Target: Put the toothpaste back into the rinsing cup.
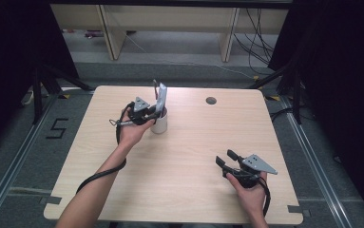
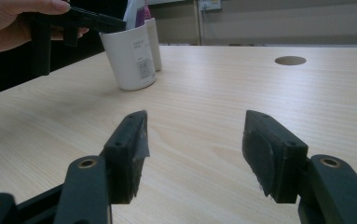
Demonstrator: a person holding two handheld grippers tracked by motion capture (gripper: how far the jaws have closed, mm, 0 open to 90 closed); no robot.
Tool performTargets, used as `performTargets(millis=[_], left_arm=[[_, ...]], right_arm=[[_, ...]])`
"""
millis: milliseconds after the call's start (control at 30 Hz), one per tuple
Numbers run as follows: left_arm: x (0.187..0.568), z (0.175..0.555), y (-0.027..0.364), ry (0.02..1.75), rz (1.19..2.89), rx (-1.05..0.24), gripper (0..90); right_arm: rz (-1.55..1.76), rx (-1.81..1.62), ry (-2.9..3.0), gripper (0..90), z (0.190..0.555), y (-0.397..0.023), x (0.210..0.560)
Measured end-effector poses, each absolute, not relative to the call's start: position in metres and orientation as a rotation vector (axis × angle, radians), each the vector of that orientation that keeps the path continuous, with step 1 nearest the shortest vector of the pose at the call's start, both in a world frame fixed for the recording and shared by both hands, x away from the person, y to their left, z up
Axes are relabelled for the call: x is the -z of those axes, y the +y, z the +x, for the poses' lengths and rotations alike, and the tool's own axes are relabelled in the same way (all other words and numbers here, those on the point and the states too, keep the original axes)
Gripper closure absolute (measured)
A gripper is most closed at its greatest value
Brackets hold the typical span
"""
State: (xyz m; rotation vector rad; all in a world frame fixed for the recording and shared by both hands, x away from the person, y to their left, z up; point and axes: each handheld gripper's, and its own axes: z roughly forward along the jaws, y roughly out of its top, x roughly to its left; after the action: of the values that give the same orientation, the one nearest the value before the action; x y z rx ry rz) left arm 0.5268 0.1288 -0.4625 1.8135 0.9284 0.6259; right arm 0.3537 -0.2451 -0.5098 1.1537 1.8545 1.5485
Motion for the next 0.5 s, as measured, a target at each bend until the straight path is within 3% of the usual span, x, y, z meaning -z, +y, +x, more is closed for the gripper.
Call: performTargets(millis=[500], left_arm=[[0.4570,0.5245,0.1309,0.922,1.796,-0.642,59.5]], right_arm=[[1.187,-1.548,1.859,41.4,0.3518,-0.2434,0.5092]])
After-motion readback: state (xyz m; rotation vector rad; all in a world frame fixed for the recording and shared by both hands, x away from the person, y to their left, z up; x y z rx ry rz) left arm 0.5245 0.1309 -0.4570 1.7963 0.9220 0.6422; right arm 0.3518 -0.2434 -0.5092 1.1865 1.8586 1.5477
